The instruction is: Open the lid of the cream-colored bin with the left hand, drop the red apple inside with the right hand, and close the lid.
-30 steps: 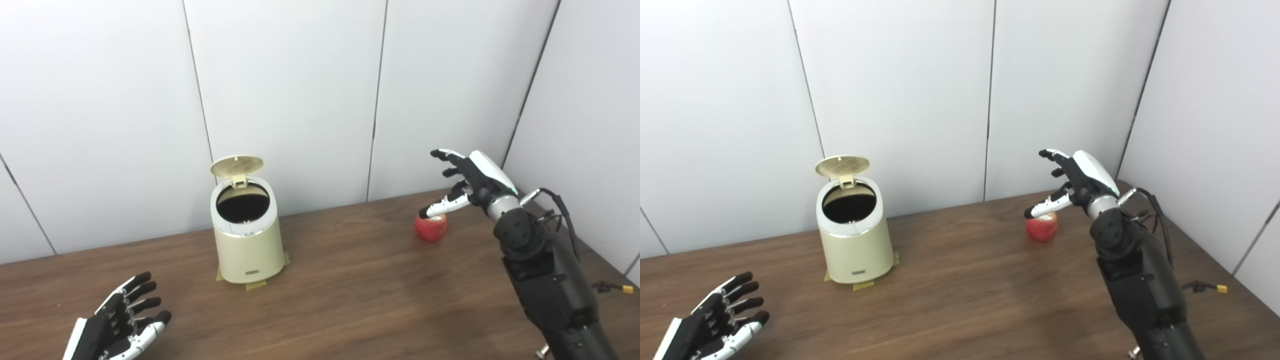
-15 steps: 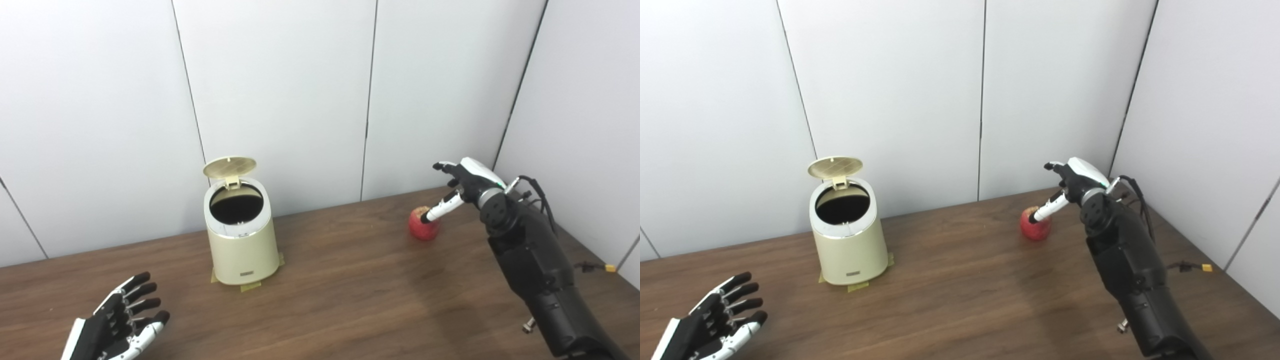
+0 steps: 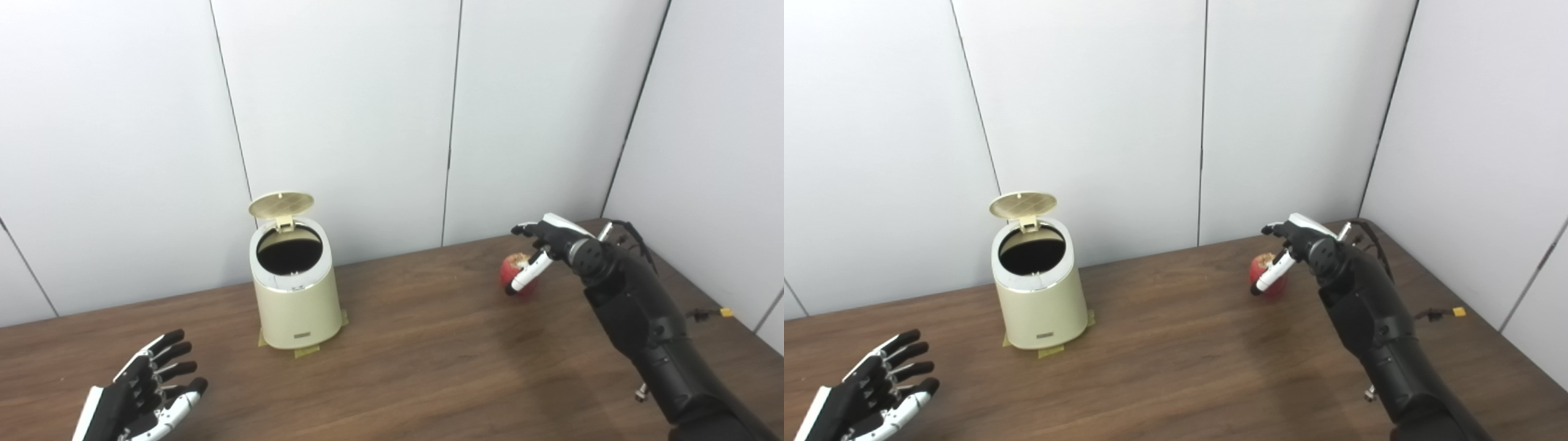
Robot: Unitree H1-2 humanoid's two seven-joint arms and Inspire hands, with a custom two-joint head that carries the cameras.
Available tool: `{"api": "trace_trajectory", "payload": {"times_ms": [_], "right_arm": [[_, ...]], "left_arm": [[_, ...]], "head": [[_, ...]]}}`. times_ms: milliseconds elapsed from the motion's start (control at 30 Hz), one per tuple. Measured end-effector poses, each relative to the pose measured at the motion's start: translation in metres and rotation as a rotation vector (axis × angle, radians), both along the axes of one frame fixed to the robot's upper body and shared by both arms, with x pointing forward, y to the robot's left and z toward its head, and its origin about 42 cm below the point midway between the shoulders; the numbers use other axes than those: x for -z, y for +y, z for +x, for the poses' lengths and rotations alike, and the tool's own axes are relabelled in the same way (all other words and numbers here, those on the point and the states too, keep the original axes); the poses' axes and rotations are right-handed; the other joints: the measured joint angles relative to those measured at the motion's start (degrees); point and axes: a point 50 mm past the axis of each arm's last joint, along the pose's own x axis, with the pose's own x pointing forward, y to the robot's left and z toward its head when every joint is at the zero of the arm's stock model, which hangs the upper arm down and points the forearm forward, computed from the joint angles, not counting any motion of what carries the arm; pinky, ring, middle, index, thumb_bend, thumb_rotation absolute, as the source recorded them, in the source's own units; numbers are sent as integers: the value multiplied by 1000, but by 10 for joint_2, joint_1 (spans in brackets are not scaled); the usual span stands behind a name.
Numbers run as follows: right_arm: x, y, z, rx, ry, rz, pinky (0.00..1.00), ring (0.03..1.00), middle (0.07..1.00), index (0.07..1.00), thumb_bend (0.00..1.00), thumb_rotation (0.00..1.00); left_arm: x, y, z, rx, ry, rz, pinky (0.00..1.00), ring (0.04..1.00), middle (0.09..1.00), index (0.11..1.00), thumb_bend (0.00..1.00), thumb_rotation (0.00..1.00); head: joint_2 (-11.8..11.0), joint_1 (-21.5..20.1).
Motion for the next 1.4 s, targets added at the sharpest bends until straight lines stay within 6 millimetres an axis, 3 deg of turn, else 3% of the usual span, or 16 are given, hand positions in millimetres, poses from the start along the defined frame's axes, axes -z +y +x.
{"api": "trace_trajectory", "payload": {"times_ms": [300, 400, 600, 667, 700, 767, 833, 900, 1000, 1167, 1267, 1400], "right_arm": [[17, -3, 2, -6, 84, -55, 665, 770, 819, 847, 871, 197], [16, -4, 2, -2, 84, -52, 756, 818, 846, 853, 843, 174], [18, -2, 2, -10, 98, -80, 769, 819, 848, 847, 829, 176], [19, 0, 3, -12, 95, -87, 706, 765, 811, 823, 823, 134], [19, 0, 3, -10, 87, -86, 582, 658, 754, 801, 818, 91], [21, 1, 3, 1, 62, -84, 530, 613, 731, 793, 816, 76], [25, 0, 4, 18, 16, -78, 419, 493, 640, 750, 814, 27], [34, 0, 1, 34, -37, -55, 350, 406, 520, 675, 633, 5], [51, 9, -4, 47, -118, -19, 310, 367, 430, 546, 534, 0], [63, 16, -11, 66, -220, 11, 299, 362, 425, 520, 524, 0], [68, 18, -12, 78, -267, 18, 360, 411, 483, 500, 520, 0], [73, 20, -14, 91, -320, 30, 362, 415, 498, 495, 519, 0]], "left_arm": [[0, 0, 0, 9, 3, 7, 602, 739, 811, 836, 500, 0], [0, 0, 0, 12, 3, 6, 609, 746, 815, 837, 501, 0], [0, 0, -1, 23, 6, 1, 611, 747, 819, 833, 512, 0], [1, 0, -1, 22, 9, 0, 597, 739, 816, 830, 515, 0], [1, 1, -1, 22, 11, 0, 598, 739, 817, 830, 512, 0], [1, 1, -1, 23, 13, 0, 599, 738, 817, 830, 511, 0], [2, 0, -1, 25, 14, 0, 600, 737, 818, 830, 509, 0], [2, 0, -1, 25, 14, 0, 607, 739, 816, 829, 510, 0], [2, 0, -2, 24, 15, 0, 615, 747, 819, 829, 517, 0], [2, 0, -2, 26, 15, 5, 603, 738, 825, 827, 524, 0], [2, -2, -2, 30, 16, 12, 593, 729, 820, 824, 525, 0], [3, -4, -2, 35, 15, 21, 584, 726, 820, 820, 540, 0]], "head": [[4, 3], [5, 4], [6, 4], [8, 4], [9, 4], [10, 4], [10, 4], [10, 4], [11, 7], [12, 11], [13, 13], [15, 19]]}}
